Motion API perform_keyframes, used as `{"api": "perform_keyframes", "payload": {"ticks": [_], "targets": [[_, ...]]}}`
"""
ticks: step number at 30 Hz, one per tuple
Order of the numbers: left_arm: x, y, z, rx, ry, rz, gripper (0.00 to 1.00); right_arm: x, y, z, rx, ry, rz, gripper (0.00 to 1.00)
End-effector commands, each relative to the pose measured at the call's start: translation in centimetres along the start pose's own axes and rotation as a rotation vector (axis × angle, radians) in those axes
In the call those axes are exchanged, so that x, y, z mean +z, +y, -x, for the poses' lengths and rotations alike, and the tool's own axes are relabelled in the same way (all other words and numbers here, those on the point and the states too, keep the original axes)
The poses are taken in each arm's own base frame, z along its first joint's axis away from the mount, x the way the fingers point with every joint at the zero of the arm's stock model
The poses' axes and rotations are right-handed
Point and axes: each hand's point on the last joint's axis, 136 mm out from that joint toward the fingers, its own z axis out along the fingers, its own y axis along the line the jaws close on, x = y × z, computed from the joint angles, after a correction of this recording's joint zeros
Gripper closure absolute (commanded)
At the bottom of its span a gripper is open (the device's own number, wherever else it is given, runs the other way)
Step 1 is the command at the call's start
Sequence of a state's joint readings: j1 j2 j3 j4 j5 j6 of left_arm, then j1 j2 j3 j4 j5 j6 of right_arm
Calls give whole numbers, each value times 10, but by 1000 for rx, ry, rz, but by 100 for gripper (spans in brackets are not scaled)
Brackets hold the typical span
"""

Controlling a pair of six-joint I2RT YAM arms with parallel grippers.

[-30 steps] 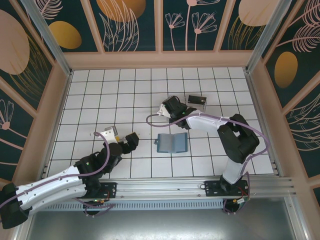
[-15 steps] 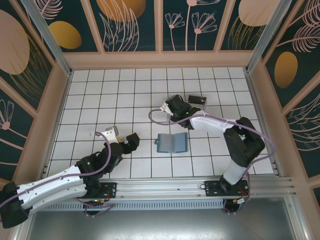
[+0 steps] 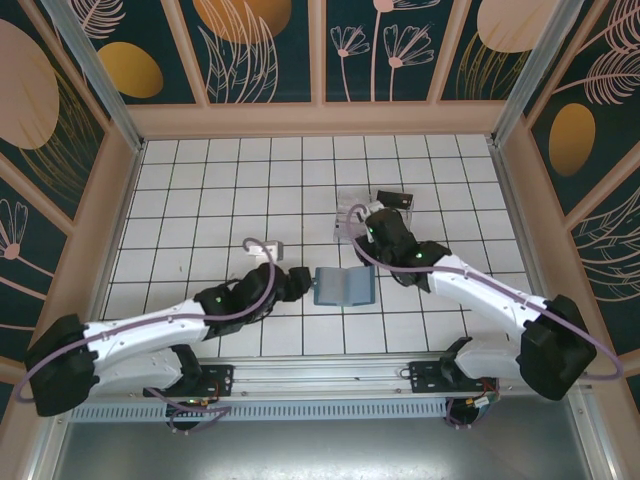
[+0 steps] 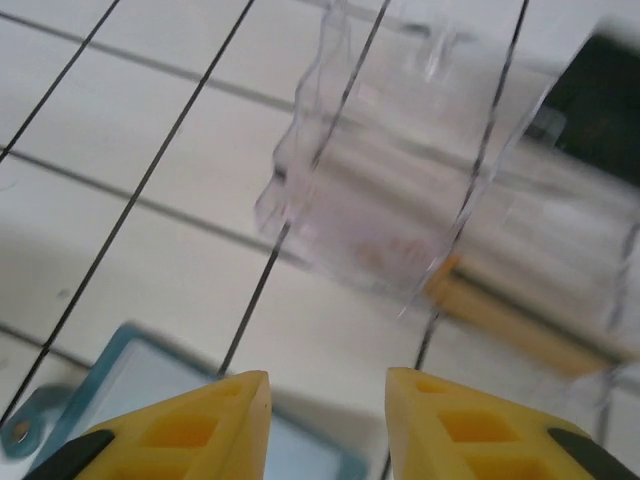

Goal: Take the credit cards out of the card holder

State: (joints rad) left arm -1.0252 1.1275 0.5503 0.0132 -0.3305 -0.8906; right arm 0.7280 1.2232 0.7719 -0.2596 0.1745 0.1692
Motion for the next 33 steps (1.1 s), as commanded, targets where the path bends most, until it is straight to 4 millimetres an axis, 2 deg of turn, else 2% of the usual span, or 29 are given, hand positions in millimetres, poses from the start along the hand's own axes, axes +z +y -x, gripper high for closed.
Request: {"api": "perform_keyframes", "payload": {"ticks": [1, 4, 6, 7, 14, 23, 29, 33], "targets": [[8, -29, -5, -19, 68, -102, 41, 0, 22, -29, 250, 73, 141, 66], [17, -38, -14, -50, 106, -144, 51, 5, 26, -52, 310, 109, 181, 68], [24, -41, -19, -55, 135, -141, 63, 11, 23, -67, 328, 146, 169, 69], [28, -41, -22, -56, 147, -134, 65, 14, 22, -73, 335, 162, 159, 70], [49, -41, -34, -39, 204, -82, 65, 26, 7, -109, 380, 235, 77, 71], [68, -25, -44, 13, 233, 41, 66, 33, 3, -121, 380, 275, 47, 71], [77, -17, -53, 22, 260, 73, 66, 42, 6, -135, 387, 312, 55, 71], [82, -11, -58, 15, 281, 85, 66, 44, 7, -136, 388, 313, 60, 71]]}}
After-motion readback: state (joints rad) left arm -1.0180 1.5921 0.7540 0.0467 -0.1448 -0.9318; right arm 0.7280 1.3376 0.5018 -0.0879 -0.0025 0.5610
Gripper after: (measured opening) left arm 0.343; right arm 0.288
